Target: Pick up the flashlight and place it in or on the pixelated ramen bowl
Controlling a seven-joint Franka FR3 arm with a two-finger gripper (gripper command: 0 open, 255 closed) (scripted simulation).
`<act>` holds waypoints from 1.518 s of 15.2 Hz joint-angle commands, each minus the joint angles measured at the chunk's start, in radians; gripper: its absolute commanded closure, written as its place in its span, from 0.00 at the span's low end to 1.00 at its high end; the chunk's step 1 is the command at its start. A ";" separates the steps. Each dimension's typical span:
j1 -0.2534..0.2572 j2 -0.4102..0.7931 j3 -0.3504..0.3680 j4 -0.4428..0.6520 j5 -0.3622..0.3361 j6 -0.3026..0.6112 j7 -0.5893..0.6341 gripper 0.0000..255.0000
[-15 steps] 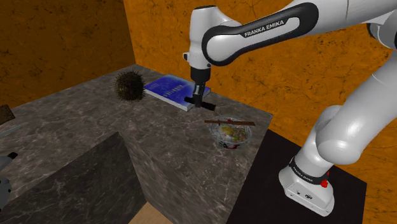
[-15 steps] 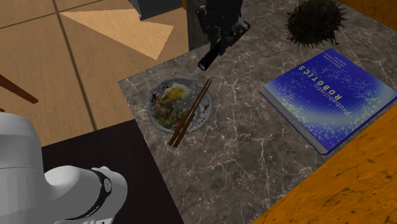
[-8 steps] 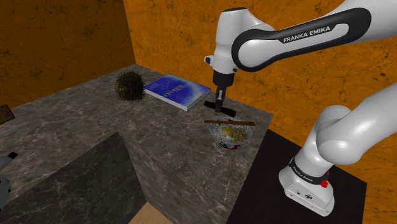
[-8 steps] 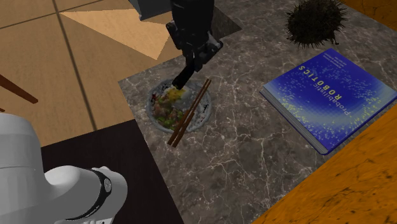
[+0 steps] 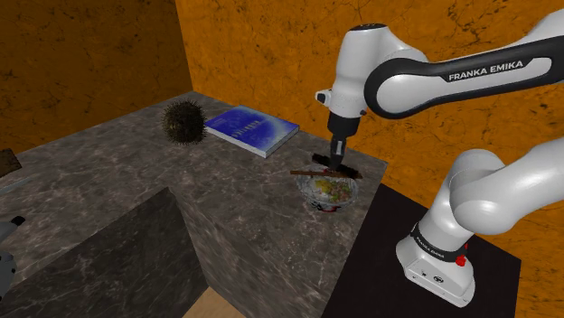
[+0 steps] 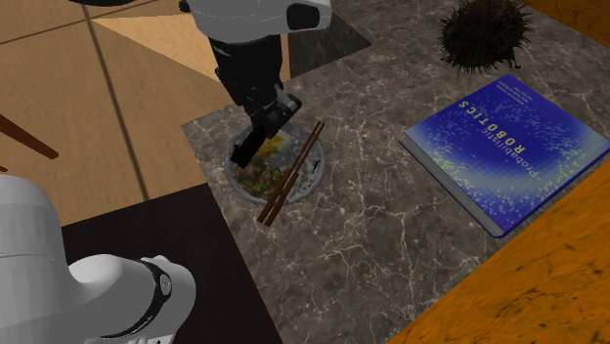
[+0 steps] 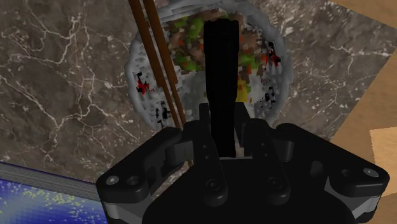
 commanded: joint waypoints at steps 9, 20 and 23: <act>0.005 0.054 0.017 -0.109 0.014 0.163 -0.002 1.00; 0.005 0.054 0.017 -0.109 0.014 0.163 -0.002 0.00; 0.005 0.054 0.017 -0.109 0.014 0.163 -0.002 0.00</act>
